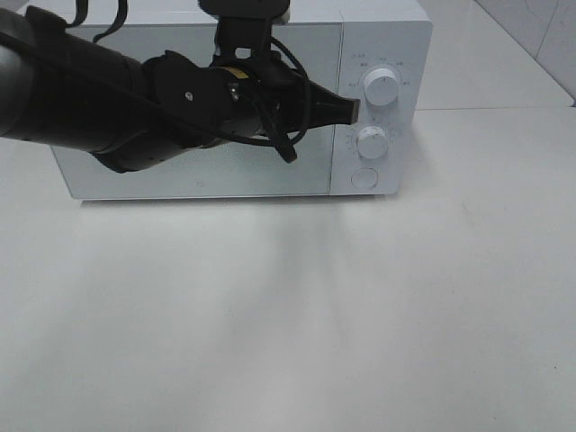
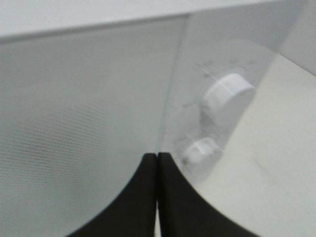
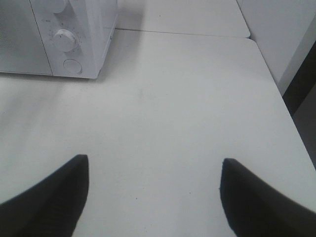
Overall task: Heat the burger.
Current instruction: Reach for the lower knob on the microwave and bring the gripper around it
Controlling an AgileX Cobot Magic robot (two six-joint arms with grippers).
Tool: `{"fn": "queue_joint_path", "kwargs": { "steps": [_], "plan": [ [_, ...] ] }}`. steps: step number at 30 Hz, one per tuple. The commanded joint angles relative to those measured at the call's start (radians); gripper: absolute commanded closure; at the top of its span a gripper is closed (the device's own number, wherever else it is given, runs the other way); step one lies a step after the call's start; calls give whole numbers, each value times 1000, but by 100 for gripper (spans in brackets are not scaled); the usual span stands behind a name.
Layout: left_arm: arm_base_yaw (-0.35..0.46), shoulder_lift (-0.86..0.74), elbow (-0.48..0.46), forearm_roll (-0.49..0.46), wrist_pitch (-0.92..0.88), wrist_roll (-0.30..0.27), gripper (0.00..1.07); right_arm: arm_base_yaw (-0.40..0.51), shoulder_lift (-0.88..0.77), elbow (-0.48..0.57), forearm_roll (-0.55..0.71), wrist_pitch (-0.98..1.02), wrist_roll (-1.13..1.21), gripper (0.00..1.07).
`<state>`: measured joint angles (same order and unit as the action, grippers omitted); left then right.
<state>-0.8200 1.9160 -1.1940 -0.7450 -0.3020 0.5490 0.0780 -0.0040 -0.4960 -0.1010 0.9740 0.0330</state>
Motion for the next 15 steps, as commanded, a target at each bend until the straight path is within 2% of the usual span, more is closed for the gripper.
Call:
{"fn": "queue_joint_path", "kwargs": {
  "steps": [1, 2, 9, 10, 11, 12, 13, 14, 15],
  "plan": [
    [-8, -41, -8, -3, 145, 15, 107, -4, -25, 2, 2, -15, 1, 37],
    [-8, -66, -8, -2, 233, 15, 107, -4, -25, 2, 2, -15, 1, 37],
    [-5, -127, -8, 4, 455, 14, 104, -4, -25, 2, 2, -15, 1, 37],
    [5, -144, -8, 18, 528, 10, 90, -4, -25, 2, 2, -15, 1, 37],
    [5, -144, -8, 18, 528, 10, 90, -4, -25, 2, 2, -15, 1, 37],
    [8, -153, -8, 26, 558, 6, 81, -4, -25, 2, 2, -15, 1, 37],
    [23, -166, -8, 48, 624, 0, 57, -4, -25, 2, 2, -15, 1, 37],
    [23, -166, -8, 48, 624, 0, 57, -4, -25, 2, 2, -15, 1, 37],
    [46, -176, -8, 61, 704, -33, 32, -4, -25, 2, 2, -15, 1, 37]
  ]
}}
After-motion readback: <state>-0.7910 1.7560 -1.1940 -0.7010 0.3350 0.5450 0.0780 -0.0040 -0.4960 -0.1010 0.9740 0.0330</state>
